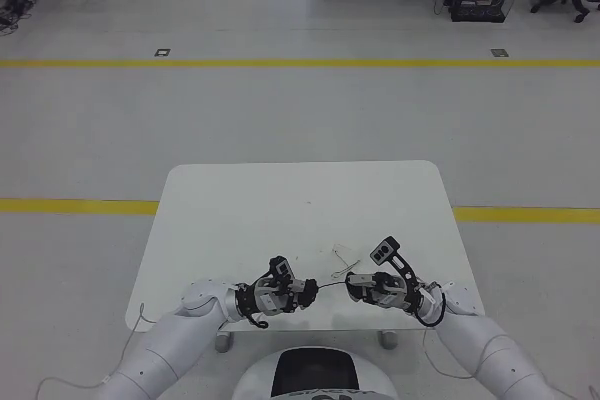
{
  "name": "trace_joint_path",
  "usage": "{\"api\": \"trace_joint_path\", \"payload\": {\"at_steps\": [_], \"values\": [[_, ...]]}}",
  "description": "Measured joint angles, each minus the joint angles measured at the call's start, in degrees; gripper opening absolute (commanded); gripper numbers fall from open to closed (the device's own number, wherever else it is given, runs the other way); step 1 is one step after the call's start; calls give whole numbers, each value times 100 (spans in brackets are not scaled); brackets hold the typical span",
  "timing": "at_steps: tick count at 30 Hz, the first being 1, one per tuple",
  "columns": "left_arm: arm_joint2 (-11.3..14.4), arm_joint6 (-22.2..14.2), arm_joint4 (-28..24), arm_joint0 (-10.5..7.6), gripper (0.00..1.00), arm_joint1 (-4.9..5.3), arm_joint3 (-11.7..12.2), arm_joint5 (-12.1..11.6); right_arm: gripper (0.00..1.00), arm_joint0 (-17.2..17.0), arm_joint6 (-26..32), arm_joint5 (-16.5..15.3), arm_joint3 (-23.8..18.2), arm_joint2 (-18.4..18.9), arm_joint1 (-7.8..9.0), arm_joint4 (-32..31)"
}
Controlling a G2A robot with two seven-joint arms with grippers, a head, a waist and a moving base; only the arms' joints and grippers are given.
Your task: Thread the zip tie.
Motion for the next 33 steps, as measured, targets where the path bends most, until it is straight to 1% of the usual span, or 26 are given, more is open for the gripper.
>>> {"api": "trace_joint_path", "payload": {"at_steps": [5, 10, 15, 25, 27, 28, 30, 31, 32, 33], "values": [[18, 10, -1, -8, 0, 5, 6, 2, 10, 11, 0, -25, 6, -22, 5, 18], [37, 14, -4, -21, 0, 9, 16, 5, 8, 23, 0, -33, 13, -41, 10, 25], [55, 20, -17, -30, 0, 12, 27, 3, 0, 33, 0, -34, 27, -48, 15, 16], [67, 114, -15, -34, 0, 22, 39, -41, 0, 40, 0, -34, 77, -2, 8, -75], [66, 137, -2, -33, 8, 26, 33, -49, 0, 39, 0, -34, 85, 19, 4, -121], [65, 148, 6, -33, 17, 28, 30, -53, 0, 36, 0, -34, 87, 28, 1, -139], [60, 174, 37, -34, 29, 34, 20, -74, 0, 32, 0, -34, 90, 51, -5, -187], [58, 188, 61, -35, 39, 37, 15, -89, 0, 30, 0, -34, 91, 61, -8, -208], [55, 212, 103, -38, 66, 42, 5, -113, 0, 27, 0, -34, 92, 75, -11, -231], [54, 238, 147, -40, 71, 46, -5, -133, 0, 23, 0, -34, 92, 85, -14, -248]]}}
